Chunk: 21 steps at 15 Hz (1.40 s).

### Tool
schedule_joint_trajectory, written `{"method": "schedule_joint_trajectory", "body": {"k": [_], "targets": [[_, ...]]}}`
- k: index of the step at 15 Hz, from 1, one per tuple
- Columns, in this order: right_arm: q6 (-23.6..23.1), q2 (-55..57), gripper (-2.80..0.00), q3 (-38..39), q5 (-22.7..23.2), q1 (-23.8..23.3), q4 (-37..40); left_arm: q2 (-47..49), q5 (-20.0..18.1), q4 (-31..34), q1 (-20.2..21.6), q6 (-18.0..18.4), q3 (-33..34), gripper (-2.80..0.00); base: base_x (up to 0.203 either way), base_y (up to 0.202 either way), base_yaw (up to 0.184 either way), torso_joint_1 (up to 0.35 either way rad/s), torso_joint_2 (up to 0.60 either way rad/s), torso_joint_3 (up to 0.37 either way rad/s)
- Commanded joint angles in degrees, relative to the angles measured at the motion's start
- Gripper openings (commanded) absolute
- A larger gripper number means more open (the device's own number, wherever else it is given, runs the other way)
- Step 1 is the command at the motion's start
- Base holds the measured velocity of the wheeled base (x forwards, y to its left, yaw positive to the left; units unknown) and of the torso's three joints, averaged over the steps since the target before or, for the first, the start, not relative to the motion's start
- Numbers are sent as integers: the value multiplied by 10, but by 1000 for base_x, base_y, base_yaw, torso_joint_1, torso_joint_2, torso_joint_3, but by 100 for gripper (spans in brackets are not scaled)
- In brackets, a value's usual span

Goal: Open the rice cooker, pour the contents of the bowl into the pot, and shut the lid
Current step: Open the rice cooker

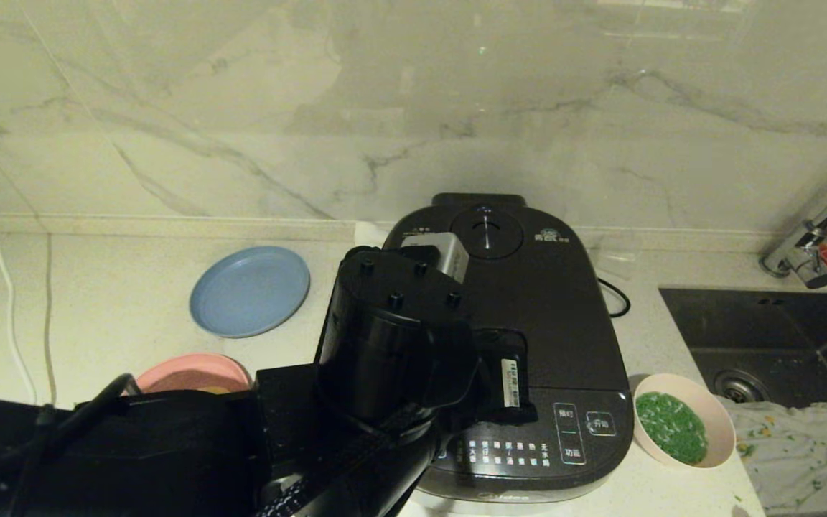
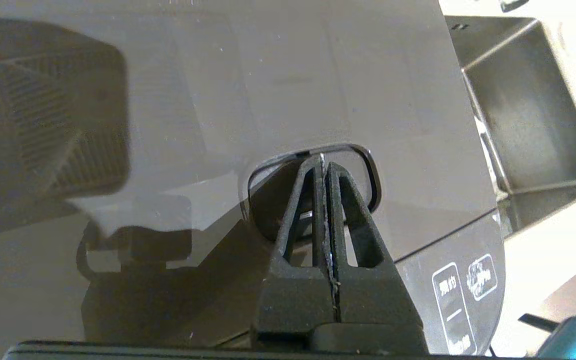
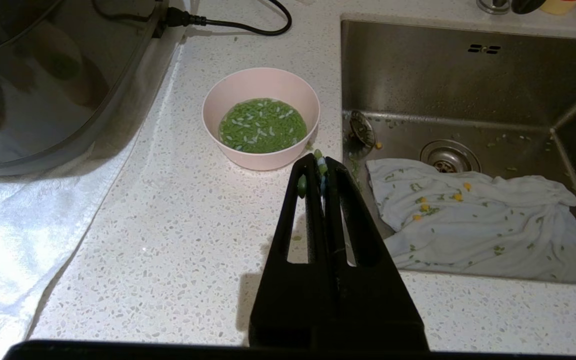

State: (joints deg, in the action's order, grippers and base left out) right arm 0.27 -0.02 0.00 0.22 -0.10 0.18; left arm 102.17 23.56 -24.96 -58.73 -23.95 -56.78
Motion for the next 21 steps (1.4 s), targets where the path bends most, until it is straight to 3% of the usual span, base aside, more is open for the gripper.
{"method": "schedule_joint_trajectory", "body": {"k": [1, 10, 14, 21], "targets": [[0, 0, -280, 0, 0, 0, 0, -9, 3, -3, 0, -2, -2, -280, 0, 0, 0, 0, 0, 0], [0, 0, -280, 0, 0, 0, 0, -50, 2, -2, 4, -3, -7, -280, 0, 0, 0, 0, 0, 0], [0, 0, -280, 0, 0, 0, 0, -127, 3, 9, 5, 2, -33, -280, 0, 0, 0, 0, 0, 0], [0, 0, -280, 0, 0, 0, 0, -285, 2, 45, 5, 77, -44, -280, 0, 0, 0, 0, 0, 0]]}}
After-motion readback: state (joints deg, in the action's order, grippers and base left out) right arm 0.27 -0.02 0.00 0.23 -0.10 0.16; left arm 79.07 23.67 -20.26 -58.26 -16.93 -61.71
